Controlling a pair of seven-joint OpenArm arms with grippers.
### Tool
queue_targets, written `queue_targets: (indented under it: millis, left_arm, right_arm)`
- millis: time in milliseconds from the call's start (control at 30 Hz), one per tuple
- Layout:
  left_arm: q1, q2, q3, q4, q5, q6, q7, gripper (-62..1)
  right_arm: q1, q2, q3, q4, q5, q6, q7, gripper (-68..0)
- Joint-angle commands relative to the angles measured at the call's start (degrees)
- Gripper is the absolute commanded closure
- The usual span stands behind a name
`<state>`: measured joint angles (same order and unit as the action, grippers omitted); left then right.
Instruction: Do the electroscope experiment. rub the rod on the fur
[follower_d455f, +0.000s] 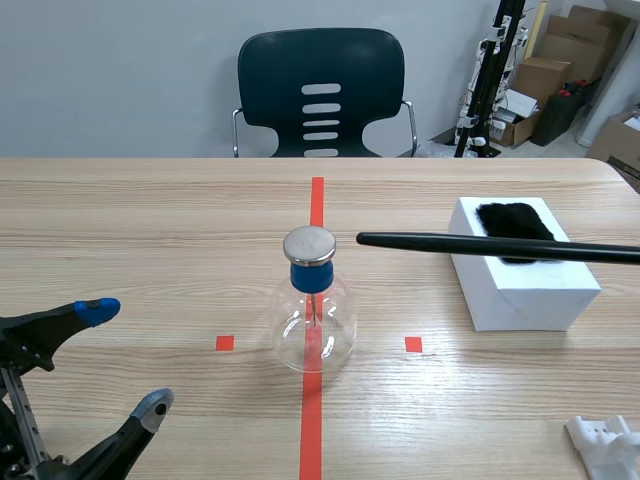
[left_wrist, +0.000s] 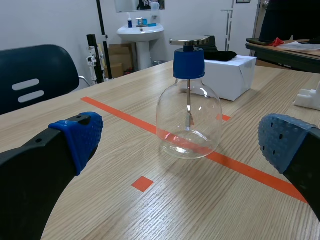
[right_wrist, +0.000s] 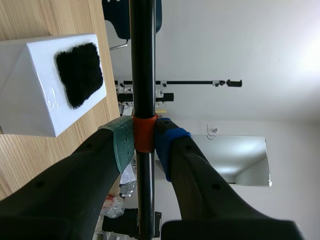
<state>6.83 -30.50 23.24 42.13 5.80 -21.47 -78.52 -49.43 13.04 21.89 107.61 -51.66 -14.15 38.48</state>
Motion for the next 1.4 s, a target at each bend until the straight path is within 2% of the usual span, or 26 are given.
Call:
queue_targets:
  millis: [0,1000,1167,1367]
  left_arm:
    - [-0.2,0.0,0.04,0.68,-0.39,-0.11,-1.03,-62.3]
    - [-0.2,0.0,0.04,0.68,-0.39,-0.11,-1.03,-62.3]
    - [-0.2,0.0,0.04,0.68,-0.42,-0.11,-1.03,-62.3]
    - [-0.2,0.0,0.04,0.68,-0.39,-0.11,-1.03,-62.3]
  right_arm:
    - [0.07,0.74,0.28,0.74,0.63,-0.79,-0.02,-0.6]
    - [0.07,0.79,0.74,0.85,0.72,-1.27,-2.05,-0.6]
    - [0.07,2.08,2.16,2.27,2.45,-1.22,-7.19,-0.6]
    - [0.7,8.5,3.34,2.58,6.12,-1.22,-18.91,-0.4]
